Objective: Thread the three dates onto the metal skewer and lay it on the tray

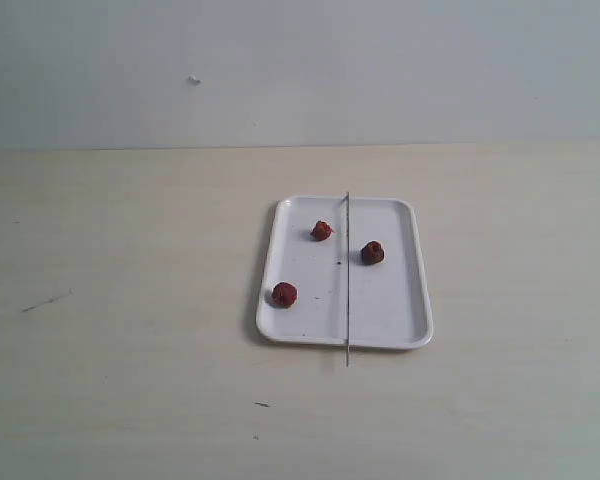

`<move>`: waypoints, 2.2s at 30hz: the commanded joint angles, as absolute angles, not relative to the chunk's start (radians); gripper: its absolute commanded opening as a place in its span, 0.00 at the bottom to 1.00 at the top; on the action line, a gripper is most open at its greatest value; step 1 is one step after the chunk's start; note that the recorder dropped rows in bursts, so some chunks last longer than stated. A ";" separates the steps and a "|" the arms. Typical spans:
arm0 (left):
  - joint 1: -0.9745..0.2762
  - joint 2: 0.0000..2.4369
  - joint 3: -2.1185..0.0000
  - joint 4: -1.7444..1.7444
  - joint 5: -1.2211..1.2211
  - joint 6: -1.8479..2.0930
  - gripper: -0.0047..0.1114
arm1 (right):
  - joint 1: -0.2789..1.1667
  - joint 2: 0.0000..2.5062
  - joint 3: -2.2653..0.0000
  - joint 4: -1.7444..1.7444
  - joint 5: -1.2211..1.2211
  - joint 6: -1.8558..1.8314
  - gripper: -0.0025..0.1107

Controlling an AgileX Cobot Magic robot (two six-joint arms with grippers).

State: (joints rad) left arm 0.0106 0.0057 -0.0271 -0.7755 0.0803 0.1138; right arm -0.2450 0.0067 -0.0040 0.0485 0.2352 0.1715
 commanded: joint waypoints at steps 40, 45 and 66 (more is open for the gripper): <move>-0.385 1.663 -1.179 0.224 0.852 -0.426 0.04 | -0.243 0.000 0.000 0.045 0.220 0.169 0.02; -0.494 1.761 -1.308 0.041 0.840 -0.312 0.04 | -0.243 0.000 0.000 0.045 0.220 0.169 0.02; -0.807 2.186 -1.847 0.022 1.006 -0.397 0.22 | -0.243 0.000 0.000 0.045 0.220 0.169 0.02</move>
